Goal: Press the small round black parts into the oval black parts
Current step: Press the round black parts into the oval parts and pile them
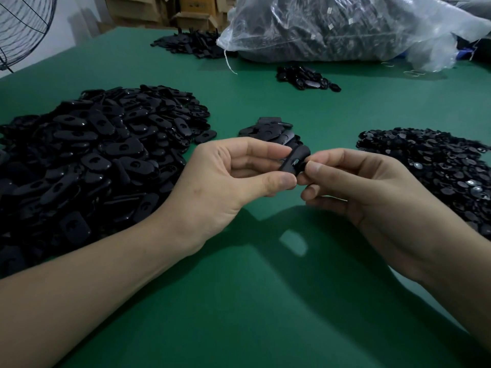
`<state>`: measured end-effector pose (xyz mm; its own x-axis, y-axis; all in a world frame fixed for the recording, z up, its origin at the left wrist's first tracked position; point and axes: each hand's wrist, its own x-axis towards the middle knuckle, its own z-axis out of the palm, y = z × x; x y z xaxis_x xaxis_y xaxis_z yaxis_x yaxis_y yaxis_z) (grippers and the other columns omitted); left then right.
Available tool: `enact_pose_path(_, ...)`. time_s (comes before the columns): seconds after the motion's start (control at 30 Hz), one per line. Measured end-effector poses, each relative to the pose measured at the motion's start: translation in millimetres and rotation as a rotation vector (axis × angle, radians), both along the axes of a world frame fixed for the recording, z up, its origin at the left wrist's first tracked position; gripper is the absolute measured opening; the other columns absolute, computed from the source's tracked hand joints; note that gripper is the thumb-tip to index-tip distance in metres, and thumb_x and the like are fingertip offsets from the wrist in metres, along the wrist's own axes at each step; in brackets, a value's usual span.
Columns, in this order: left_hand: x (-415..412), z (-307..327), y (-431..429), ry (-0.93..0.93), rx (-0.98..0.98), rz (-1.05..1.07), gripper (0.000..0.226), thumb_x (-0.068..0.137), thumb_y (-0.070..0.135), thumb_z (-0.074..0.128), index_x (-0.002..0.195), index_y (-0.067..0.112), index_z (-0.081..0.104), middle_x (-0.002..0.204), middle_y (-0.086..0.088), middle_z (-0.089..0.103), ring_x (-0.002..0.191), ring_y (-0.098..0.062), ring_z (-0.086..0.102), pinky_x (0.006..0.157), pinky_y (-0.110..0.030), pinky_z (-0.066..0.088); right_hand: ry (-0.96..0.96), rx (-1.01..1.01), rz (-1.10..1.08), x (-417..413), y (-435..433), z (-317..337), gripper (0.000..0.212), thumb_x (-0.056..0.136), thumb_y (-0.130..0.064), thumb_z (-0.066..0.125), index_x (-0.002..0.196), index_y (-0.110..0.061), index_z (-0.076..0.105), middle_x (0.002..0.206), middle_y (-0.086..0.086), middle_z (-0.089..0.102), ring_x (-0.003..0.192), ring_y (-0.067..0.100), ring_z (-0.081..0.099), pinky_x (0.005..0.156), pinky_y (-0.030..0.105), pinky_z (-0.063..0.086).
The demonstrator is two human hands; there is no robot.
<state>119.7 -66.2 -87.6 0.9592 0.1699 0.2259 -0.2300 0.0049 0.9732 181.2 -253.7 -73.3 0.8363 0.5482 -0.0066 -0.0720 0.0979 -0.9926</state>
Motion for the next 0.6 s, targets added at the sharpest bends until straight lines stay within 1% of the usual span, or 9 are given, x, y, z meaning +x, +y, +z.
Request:
enact_pose_path(0.07,-0.5,0.3,-0.1,-0.009,0.012,-0.003,0.037,0.067,0.016,0.083,0.103,0.011,0.076,0.093,-0.007,0.081,0.088,-0.018,0.078,0.076,-0.020,0.058,-0.042,-0.007,-0.022,-0.8,0.6,0.0,0.018,0.067,-0.029,0.079,0.081,-0.017,0.079,0.083,0.008,0.076,0.068,0.013,0.068,0.077,0.028,0.060)
enact_pose_path(0.2,-1.0,0.8,-0.4,-0.020,0.026,-0.009,0.035,0.068,0.016,0.084,0.102,0.013,0.077,0.094,-0.005,0.081,0.088,-0.016,0.078,0.080,-0.019,0.057,-0.159,-0.032,-0.068,-1.7,1.9,0.1,0.012,0.072,-0.025,0.077,0.080,-0.016,0.079,0.080,0.010,0.076,0.067,0.016,0.068,0.079,0.031,0.060)
enact_pose_path(0.4,-1.6,0.9,-0.9,-0.027,0.052,-0.013,0.036,0.068,0.017,0.084,0.103,0.012,0.077,0.095,-0.004,0.081,0.089,-0.016,0.078,0.082,-0.020,0.058,-0.288,-0.064,-0.103,-2.1,2.3,1.1,0.013,0.075,-0.022,0.076,0.083,-0.012,0.076,0.078,0.010,0.076,0.066,0.020,0.071,0.072,0.024,0.059)
enact_pose_path(0.5,-1.5,0.1,-0.8,-0.028,0.062,-0.019,0.036,0.069,0.016,0.084,0.104,0.010,0.077,0.095,-0.003,0.081,0.089,-0.016,0.078,0.082,-0.020,0.058,-0.334,-0.107,-0.099,-0.5,1.4,0.4,0.010,0.081,-0.016,0.077,0.086,-0.008,0.076,0.079,0.010,0.077,0.068,0.021,0.073,0.074,0.026,0.060)
enact_pose_path(0.6,-1.5,-0.8,-0.7,-0.025,0.072,-0.025,0.034,0.070,0.017,0.083,0.103,0.014,0.077,0.096,-0.002,0.081,0.088,-0.016,0.078,0.081,-0.020,0.058,-0.366,-0.147,-0.104,-0.4,0.5,0.1,0.004,0.084,-0.013,0.077,0.086,-0.010,0.076,0.079,0.009,0.076,0.070,0.022,0.073,0.076,0.028,0.060)
